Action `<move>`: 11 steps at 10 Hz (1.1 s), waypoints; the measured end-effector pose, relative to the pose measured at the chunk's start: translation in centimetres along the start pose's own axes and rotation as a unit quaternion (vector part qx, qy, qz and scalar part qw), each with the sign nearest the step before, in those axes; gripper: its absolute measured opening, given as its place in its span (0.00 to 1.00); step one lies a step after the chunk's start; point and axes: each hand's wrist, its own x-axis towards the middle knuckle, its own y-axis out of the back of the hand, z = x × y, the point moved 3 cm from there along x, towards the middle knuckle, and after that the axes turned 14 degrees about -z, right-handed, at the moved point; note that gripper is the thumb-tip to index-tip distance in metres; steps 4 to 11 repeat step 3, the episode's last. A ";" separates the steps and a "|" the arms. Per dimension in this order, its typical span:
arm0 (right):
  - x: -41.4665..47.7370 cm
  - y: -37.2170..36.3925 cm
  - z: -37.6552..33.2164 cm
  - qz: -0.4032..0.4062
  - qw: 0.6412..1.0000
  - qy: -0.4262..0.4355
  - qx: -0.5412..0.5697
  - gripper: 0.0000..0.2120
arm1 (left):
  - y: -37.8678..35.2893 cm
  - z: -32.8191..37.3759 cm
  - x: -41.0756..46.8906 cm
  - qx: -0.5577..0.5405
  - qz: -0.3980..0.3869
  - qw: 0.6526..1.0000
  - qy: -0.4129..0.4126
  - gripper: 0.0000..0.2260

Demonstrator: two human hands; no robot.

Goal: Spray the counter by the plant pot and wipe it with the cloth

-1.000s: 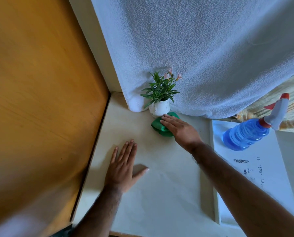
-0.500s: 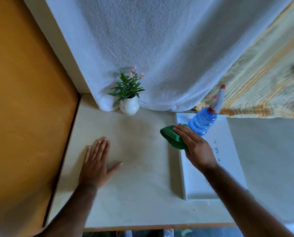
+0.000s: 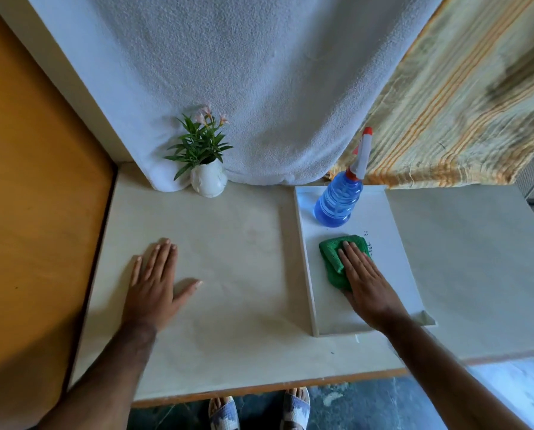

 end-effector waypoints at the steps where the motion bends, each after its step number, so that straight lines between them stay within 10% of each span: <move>1: -0.2 -0.3 0.0 -0.025 0.999 0.011 -0.035 0.36 | 0.1 0.2 0.1 -0.002 -0.011 1.000 0.002 0.44; 11: 0.0 1.1 -0.9 -0.072 0.997 -0.007 -0.037 0.47 | -0.1 0.4 0.4 -0.013 -0.067 0.998 0.000 0.46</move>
